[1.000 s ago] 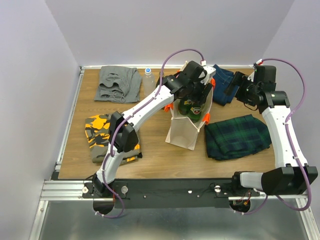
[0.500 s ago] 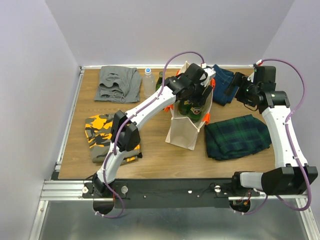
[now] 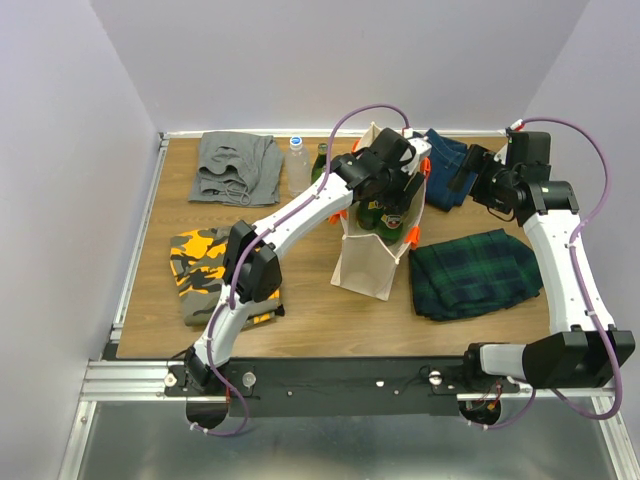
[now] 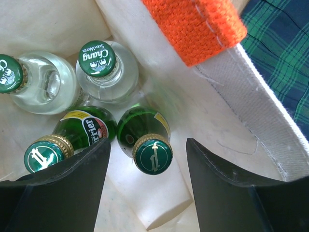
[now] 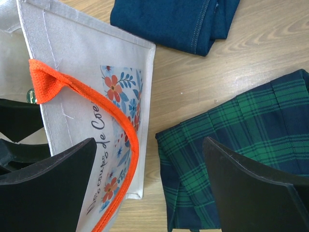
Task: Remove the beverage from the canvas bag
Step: Take out the drink from the canvas bag.
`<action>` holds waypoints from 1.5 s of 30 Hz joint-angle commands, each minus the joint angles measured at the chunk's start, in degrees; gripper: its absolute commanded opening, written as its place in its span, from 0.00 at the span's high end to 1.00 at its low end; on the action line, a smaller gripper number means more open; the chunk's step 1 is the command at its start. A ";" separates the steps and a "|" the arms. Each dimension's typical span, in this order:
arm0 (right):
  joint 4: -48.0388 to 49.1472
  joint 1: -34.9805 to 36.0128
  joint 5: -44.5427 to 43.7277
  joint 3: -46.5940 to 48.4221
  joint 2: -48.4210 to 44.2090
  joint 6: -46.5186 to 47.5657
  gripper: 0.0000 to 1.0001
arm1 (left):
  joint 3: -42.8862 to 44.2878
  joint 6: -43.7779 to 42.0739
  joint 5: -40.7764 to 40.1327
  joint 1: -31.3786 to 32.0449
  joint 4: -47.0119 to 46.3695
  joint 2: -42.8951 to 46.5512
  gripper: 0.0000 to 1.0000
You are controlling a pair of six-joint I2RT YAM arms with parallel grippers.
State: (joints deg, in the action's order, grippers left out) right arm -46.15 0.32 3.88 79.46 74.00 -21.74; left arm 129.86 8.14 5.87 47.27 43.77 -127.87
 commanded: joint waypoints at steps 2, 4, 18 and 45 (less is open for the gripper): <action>-0.43 -0.05 -0.80 0.70 0.45 0.73 0.00 | 1.53 -0.41 -1.04 0.11 -1.14 -0.97 0.27; -0.52 -0.14 -0.80 0.78 0.36 0.82 0.00 | 1.53 -0.23 -1.03 -0.07 -1.14 -1.06 0.27; -0.69 -0.14 -0.80 0.78 0.27 0.82 0.00 | 0.83 0.21 -0.60 -0.16 -2.11 -1.33 0.36; -0.34 -0.05 -0.80 0.70 0.80 0.82 0.00 | 0.57 0.12 -0.60 -0.24 -2.46 -2.03 0.38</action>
State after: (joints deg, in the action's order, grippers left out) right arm -46.15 0.32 3.90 79.46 74.52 -21.45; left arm 129.84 8.23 5.82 47.13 42.06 -128.62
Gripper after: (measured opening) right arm 0.998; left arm 0.627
